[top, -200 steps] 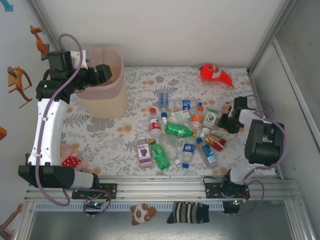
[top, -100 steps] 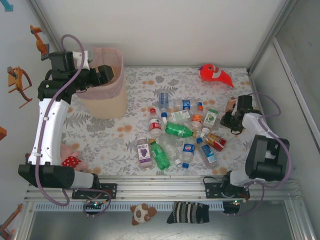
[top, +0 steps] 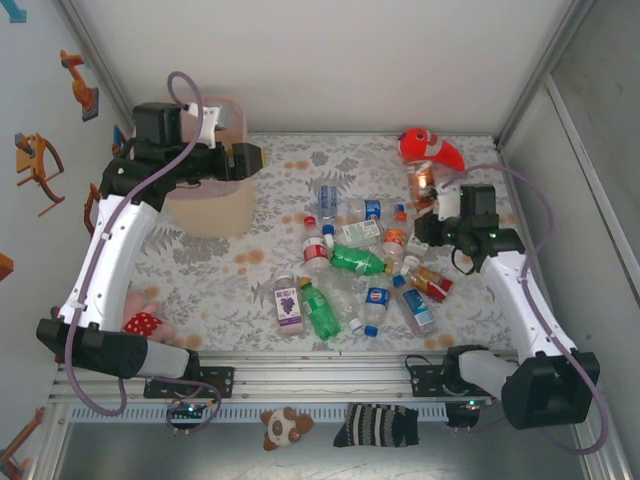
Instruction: Put the plastic bottles in the bin
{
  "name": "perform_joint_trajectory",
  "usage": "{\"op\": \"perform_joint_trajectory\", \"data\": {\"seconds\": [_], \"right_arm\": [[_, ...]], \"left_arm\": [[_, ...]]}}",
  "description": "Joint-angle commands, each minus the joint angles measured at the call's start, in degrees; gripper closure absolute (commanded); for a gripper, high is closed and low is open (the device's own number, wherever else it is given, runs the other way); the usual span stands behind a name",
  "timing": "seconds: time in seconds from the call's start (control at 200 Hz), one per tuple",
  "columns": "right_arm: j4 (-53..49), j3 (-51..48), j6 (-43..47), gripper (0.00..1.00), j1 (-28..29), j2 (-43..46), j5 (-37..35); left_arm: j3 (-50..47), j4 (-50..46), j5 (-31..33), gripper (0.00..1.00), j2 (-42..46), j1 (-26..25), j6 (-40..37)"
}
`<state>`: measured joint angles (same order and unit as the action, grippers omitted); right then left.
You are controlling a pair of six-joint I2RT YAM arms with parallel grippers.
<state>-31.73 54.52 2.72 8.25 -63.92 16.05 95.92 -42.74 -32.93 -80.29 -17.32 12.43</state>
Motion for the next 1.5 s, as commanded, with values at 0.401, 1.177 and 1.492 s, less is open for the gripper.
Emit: {"op": "perform_joint_trajectory", "data": {"seconds": [0.401, 1.177, 1.492], "right_arm": [[-8.3, 5.2, 42.5, 0.91, 26.1, 5.0, -20.5], [0.2, 3.8, 59.2, 0.97, 40.6, 6.5, -37.3], [-0.3, 4.0, 59.5, 0.97, 41.6, 7.3, -36.5]], "left_arm": [[4.3, -11.4, -3.0, 0.24, -6.1, -15.2, -14.5], [10.8, -25.2, -6.4, 0.23, -18.1, -27.2, -22.7], [14.2, -30.7, -7.4, 0.25, -21.8, -28.3, -26.3]]}}
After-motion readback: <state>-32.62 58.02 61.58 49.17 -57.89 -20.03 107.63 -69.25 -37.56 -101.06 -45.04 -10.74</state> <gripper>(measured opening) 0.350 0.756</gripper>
